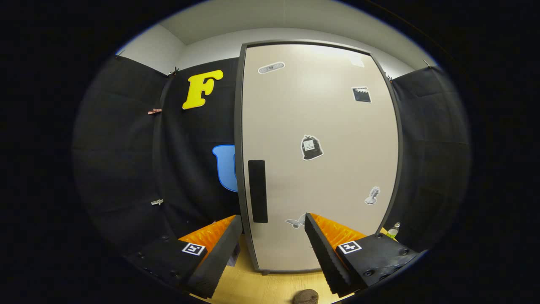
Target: Open the shoe cabinet door, grab the shoes and put them into the shoe cabinet, then close the shoe cabinet door.
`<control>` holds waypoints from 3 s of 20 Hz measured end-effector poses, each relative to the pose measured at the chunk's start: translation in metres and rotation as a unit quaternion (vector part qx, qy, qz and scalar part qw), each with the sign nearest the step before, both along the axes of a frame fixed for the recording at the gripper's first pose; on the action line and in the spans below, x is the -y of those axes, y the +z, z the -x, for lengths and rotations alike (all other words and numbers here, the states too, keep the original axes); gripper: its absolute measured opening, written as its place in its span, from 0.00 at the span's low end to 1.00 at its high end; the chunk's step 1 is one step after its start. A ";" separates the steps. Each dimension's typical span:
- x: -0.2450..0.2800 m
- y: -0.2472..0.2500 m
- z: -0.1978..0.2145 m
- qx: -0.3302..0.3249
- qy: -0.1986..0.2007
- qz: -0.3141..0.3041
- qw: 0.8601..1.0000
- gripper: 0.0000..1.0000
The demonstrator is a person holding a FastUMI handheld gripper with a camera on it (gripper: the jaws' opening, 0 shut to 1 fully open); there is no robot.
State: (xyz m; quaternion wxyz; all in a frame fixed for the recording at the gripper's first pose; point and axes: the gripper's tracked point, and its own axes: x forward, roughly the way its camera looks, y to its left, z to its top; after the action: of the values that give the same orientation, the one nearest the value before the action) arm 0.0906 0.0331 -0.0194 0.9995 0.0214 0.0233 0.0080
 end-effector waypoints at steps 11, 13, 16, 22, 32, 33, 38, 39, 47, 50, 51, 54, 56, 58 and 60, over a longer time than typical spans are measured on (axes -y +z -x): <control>-0.011 -0.027 -0.099 -0.028 -0.022 -0.005 0.999 0.87; -0.009 -0.033 -0.102 -0.038 -0.032 -0.002 0.999 0.80; -0.021 -0.032 -0.108 -0.025 -0.014 0.006 1.000 0.67; -0.022 -0.033 -0.103 -0.036 -0.024 0.011 0.999 0.33; -0.018 -0.035 -0.043 -0.035 0.005 0.014 0.999 0.33; -0.016 -0.035 -0.031 -0.034 0.010 0.015 0.999 0.33; 0.004 -0.034 0.029 -0.050 0.034 0.010 0.998 0.33; 0.009 -0.033 0.040 -0.049 0.037 0.008 0.998 0.33; 0.058 -0.031 0.120 -0.061 0.056 0.007 0.997 0.33; 0.090 -0.035 0.154 -0.064 0.029 0.020 0.997 0.32; 0.111 -0.045 0.145 -0.060 0.008 0.020 0.998 0.32; 0.133 -0.015 0.175 -0.035 0.028 -0.046 0.998 0.06; 0.132 -0.012 0.184 -0.038 0.040 -0.051 0.997 0.05; 0.124 -0.019 0.188 -0.051 0.051 -0.015 0.997 0.05; 0.110 -0.017 0.191 -0.050 0.066 -0.011 0.997 0.05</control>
State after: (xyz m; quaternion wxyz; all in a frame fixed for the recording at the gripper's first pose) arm -0.1002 -0.0772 -0.0363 0.9940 0.0314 0.0749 0.0727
